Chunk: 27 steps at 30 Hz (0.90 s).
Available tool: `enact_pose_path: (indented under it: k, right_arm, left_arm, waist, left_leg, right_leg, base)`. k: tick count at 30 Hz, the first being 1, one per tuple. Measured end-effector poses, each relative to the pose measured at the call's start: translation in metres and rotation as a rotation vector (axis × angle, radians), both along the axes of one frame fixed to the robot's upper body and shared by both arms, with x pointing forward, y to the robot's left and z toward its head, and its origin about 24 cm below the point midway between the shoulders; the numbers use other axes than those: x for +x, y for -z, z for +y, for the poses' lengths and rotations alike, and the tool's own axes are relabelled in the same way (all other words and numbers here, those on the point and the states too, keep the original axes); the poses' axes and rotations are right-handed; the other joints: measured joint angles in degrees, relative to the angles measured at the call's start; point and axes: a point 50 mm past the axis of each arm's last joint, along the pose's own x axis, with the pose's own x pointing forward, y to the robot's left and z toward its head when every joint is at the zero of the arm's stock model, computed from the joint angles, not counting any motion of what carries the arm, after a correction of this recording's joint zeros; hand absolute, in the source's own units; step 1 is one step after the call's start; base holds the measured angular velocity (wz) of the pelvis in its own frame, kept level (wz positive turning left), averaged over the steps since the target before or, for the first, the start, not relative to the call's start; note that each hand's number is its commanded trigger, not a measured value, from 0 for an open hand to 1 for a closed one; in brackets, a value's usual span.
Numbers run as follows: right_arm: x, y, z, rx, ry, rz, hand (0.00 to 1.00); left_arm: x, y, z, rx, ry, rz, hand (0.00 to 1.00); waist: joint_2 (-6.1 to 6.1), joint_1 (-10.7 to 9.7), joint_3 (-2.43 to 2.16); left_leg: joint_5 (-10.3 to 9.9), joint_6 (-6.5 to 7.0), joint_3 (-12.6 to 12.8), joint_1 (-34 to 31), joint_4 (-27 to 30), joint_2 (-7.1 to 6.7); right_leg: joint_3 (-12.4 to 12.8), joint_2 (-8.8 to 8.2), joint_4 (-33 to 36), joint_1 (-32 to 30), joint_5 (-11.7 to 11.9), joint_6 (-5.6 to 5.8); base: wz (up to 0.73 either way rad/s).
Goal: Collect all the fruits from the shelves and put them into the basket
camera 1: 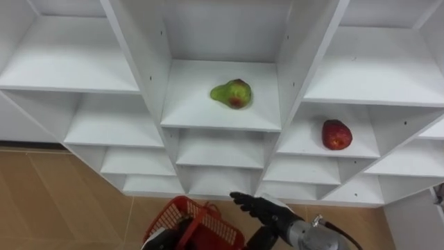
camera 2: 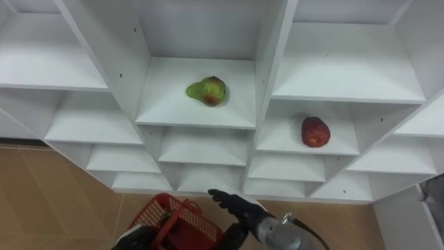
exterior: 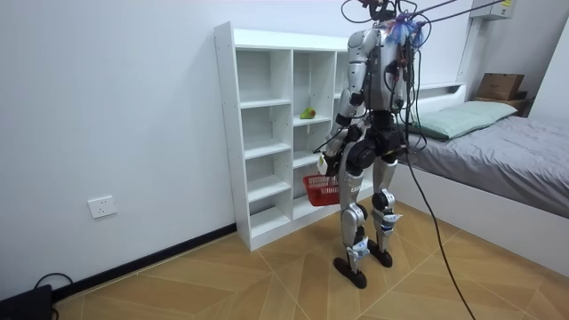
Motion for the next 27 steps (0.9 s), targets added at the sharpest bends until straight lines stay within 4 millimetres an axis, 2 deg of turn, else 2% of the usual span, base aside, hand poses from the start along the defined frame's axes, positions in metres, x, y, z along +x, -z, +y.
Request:
enact_pose_path:
  k: [3, 8, 12, 15, 17, 20, 27]
  right_arm:
    - [0.004, -0.015, 0.003, 0.039, -0.014, -0.067, 0.00]
    - [0.015, -0.041, 0.015, 0.110, -0.058, -0.175, 0.00]
    - [0.017, -0.048, 0.018, 0.129, -0.079, -0.198, 0.00]
    - [0.020, -0.061, 0.023, 0.156, -0.107, -0.241, 0.00]
    - [0.021, -0.071, 0.025, 0.175, -0.119, -0.277, 0.00]
    - [0.024, -0.084, 0.032, 0.207, -0.137, -0.333, 0.00]
    - [0.025, -0.101, 0.038, 0.269, -0.144, -0.389, 0.00]
  left_arm:
    - [-0.003, 0.001, 0.004, -0.005, -0.045, 0.004, 1.00]
    - [-0.007, 0.001, 0.011, 0.012, -0.097, 0.005, 1.00]
    - [-0.013, 0.003, 0.017, 0.018, -0.150, 0.013, 1.00]
    - [-0.023, 0.004, 0.026, 0.020, -0.216, 0.031, 1.00]
    - [-0.026, 0.004, 0.029, 0.015, -0.243, 0.034, 1.00]
    - [-0.029, 0.005, 0.031, 0.016, -0.257, 0.040, 1.00]
    - [-0.034, 0.005, 0.035, 0.023, -0.269, 0.050, 1.00]
  waist:
    - [-0.56, 0.88, -0.12]
    - [-0.80, 1.26, -0.17]
    - [-1.62, 1.40, 0.06]
    - [-2.68, 1.32, -0.15]
    - [-2.95, 1.38, -0.34]
    - [-3.00, 1.59, -0.37]
    - [-3.53, 3.71, -0.61]
  left_leg:
    - [-0.01, 0.00, 0.07, 0.67, -0.17, -0.01]
    - [-0.01, -0.01, 0.00, 1.79, -0.63, 0.06]
    - [-0.01, -0.03, 0.04, 3.67, -1.21, 0.10]
    - [-0.03, -0.07, 0.05, 4.50, -1.42, 0.21]
    - [-0.03, -0.07, 0.05, 4.68, -1.48, 0.22]
    - [-0.02, -0.08, 0.17, 5.58, -1.83, 0.26]
    - [-0.12, -0.25, 0.14, 6.86, -2.24, 0.57]
  right_leg:
    - [0.00, -0.01, -0.18, 0.71, 0.00, 0.01]
    - [-0.02, 0.09, -0.22, 1.75, 0.00, 0.01]
    - [0.14, 0.23, -0.61, 3.48, 0.00, 0.02]
    - [0.03, 0.41, -1.13, 4.36, 0.01, 0.00]
    - [0.01, 0.43, -1.19, 4.60, 0.01, 0.00]
    - [0.09, 0.46, -1.20, 5.19, 0.02, 0.00]
    - [0.73, 0.78, -1.16, 6.37, 0.03, -0.01]
  base:
    - [0.00]
    - [0.00]
    - [0.00]
    - [0.00]
    - [0.00]
    - [-0.02]
    - [-0.03]
